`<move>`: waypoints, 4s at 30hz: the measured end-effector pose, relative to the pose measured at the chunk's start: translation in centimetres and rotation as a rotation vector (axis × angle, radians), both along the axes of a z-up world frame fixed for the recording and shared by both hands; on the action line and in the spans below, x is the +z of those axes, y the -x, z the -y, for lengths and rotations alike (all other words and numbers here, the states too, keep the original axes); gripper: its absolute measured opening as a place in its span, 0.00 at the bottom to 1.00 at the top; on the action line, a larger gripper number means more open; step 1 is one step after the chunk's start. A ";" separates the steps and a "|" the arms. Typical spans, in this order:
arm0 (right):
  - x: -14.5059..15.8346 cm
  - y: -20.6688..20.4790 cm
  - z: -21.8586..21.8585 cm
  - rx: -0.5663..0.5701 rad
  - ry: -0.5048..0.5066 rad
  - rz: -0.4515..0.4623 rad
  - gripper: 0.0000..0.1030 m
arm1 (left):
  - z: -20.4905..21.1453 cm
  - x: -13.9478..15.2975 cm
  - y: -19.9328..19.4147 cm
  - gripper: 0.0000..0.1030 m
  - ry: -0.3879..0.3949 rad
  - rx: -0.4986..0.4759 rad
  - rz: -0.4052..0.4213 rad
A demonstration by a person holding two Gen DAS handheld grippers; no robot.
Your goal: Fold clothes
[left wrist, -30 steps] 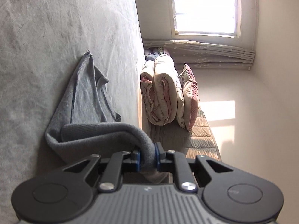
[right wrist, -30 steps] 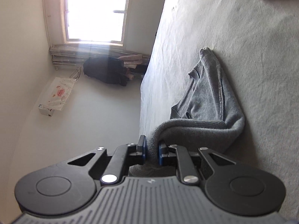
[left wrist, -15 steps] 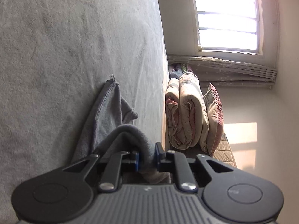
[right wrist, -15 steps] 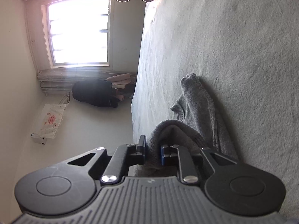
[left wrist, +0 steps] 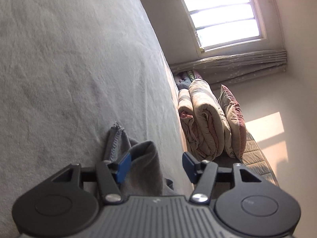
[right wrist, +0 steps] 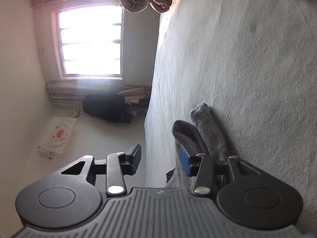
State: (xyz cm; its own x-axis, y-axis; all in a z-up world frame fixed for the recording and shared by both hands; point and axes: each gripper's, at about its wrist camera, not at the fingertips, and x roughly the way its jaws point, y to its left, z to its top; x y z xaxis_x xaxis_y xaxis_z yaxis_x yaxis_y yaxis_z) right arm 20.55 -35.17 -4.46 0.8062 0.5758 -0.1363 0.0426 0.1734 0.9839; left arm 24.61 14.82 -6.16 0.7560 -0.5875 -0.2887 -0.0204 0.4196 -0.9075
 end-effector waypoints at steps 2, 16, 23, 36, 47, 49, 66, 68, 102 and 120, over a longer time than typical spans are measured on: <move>0.7 -0.3 -0.6 -0.011 0.104 0.019 0.46 | 0.2 0.6 -0.4 0.56 -0.078 0.011 0.028; 2.0 -2.5 -9.4 0.046 0.960 0.184 0.30 | 4.7 1.4 -2.8 0.19 -0.556 -0.073 0.152; 2.7 -1.2 -10.7 -0.072 1.144 0.292 0.13 | 5.6 2.2 -1.5 0.10 -0.641 0.021 0.233; 1.4 -4.5 -11.0 0.003 1.230 0.138 0.19 | 6.5 1.1 -3.3 0.23 -0.740 0.022 0.139; 3.9 -0.9 -7.2 -0.003 1.086 0.035 0.54 | 2.5 4.1 -0.9 0.59 -0.706 -0.037 -0.060; 3.8 0.0 -5.8 0.021 0.985 0.003 0.56 | 1.2 3.9 -0.4 0.60 -0.620 -0.076 -0.098; -0.5 3.4 -5.4 0.095 0.393 -0.127 0.53 | 3.0 -0.8 4.3 0.62 -0.246 -0.129 -0.105; -0.9 2.8 -6.5 0.095 0.375 -0.157 0.32 | 4.2 -0.9 4.4 0.41 -0.284 -0.106 -0.099; 5.9 15.0 -9.8 0.213 0.678 -0.301 0.34 | 0.0 3.5 19.7 0.36 -0.451 -0.148 -0.223; 4.3 13.0 -10.8 0.069 0.979 0.105 0.38 | 4.7 2.5 15.0 0.30 -0.783 -0.071 0.119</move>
